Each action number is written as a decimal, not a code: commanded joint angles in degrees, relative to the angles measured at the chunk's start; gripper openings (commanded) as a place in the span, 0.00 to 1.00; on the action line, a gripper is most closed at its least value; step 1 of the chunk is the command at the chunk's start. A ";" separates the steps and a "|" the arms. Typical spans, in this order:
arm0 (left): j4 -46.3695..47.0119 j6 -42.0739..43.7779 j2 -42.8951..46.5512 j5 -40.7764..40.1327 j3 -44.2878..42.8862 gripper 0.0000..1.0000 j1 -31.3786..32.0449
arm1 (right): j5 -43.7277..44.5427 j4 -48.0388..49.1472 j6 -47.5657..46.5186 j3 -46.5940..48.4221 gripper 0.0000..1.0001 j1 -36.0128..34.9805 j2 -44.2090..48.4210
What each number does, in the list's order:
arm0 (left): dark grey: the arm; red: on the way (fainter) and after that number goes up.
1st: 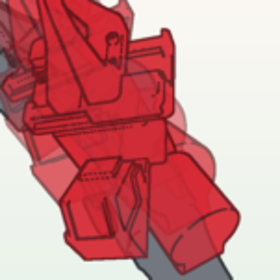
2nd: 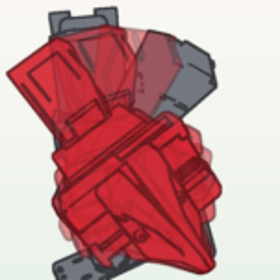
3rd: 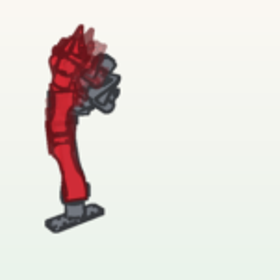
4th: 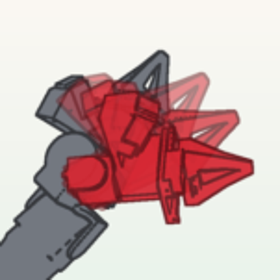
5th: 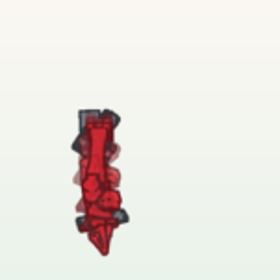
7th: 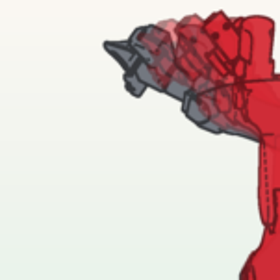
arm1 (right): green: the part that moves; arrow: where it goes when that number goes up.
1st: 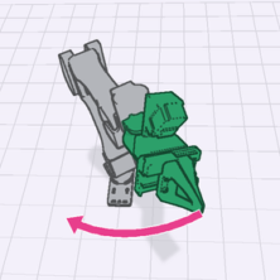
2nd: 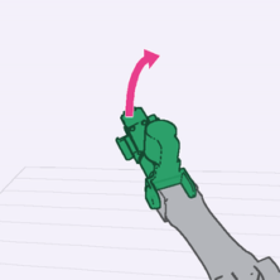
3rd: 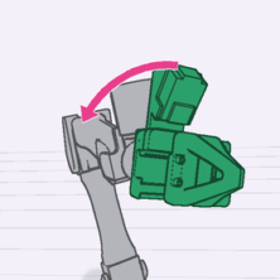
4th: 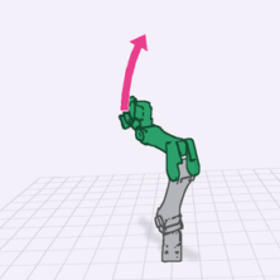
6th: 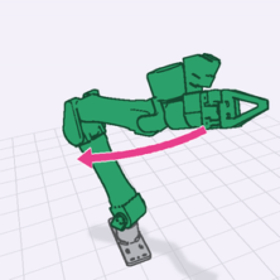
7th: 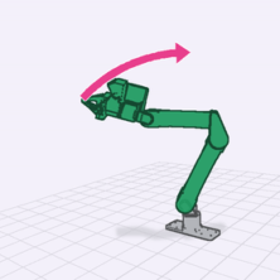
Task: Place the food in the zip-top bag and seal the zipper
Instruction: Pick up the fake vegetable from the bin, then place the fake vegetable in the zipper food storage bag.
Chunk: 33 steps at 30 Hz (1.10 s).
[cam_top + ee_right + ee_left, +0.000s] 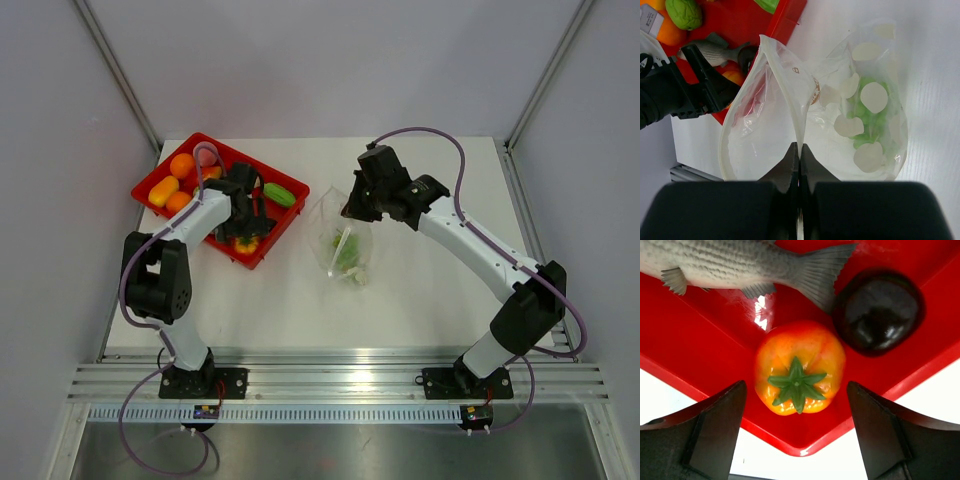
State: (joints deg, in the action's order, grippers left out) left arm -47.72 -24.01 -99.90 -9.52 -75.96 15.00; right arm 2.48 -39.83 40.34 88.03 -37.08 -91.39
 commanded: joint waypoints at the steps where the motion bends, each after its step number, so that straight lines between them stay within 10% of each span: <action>1: 1.85 -0.07 -1.61 -1.73 -0.06 0.85 -0.24 | 0.42 0.99 -0.52 0.56 0.00 0.17 1.13; 33: -1.40 1.77 10.68 -2.26 -10.87 0.59 -0.24 | -2.13 1.95 -0.61 6.97 0.00 -0.36 -5.45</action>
State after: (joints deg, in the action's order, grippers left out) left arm -48.49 -23.53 -91.88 -12.62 -84.20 14.87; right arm 1.76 -39.83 40.34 90.65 -37.12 -94.48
